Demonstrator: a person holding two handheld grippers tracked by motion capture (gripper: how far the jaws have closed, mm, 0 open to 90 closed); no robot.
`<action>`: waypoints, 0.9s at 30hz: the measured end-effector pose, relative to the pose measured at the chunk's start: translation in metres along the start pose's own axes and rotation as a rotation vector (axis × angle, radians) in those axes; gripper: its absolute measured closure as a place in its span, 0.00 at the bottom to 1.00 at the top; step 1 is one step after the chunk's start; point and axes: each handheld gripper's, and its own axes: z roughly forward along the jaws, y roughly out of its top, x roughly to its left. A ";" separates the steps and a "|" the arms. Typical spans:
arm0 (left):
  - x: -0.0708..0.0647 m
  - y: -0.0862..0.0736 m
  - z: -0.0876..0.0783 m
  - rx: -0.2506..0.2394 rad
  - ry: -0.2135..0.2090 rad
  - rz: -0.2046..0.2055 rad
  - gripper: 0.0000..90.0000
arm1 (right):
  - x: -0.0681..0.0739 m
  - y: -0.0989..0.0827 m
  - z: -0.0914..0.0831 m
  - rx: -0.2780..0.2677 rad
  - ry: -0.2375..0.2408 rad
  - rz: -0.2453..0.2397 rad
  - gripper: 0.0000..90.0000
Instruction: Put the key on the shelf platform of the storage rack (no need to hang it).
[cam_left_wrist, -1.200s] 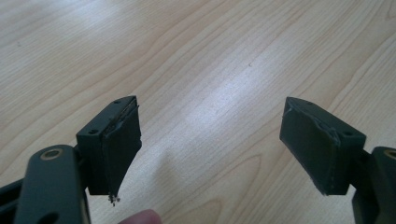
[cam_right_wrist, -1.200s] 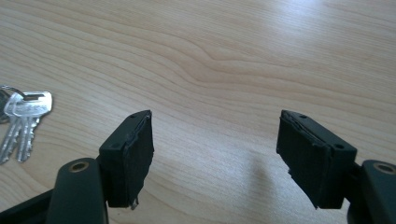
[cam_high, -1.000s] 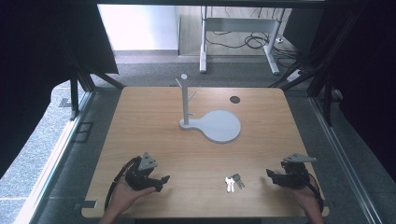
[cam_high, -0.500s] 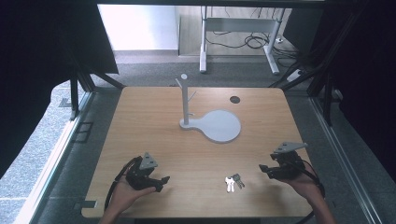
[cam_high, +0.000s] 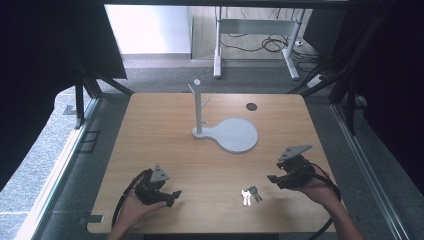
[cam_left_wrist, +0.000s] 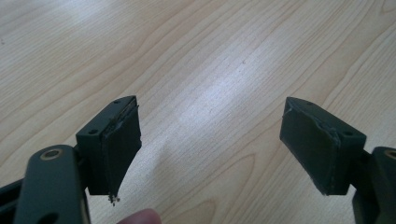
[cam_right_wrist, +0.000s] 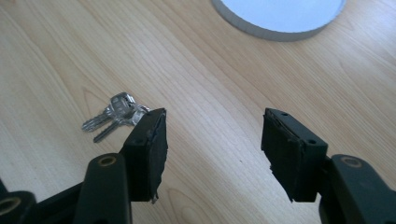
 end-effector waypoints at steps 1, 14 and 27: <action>0.000 -0.001 0.001 0.001 -0.007 -0.008 0.23 | 0.002 0.004 0.002 0.018 0.011 -0.018 0.49; 0.003 -0.003 0.003 -0.007 -0.006 -0.015 0.24 | 0.017 0.019 0.026 0.131 0.099 -0.109 0.58; 0.001 -0.004 0.005 -0.015 -0.006 -0.012 0.24 | 0.028 0.027 0.055 0.204 0.174 -0.163 0.67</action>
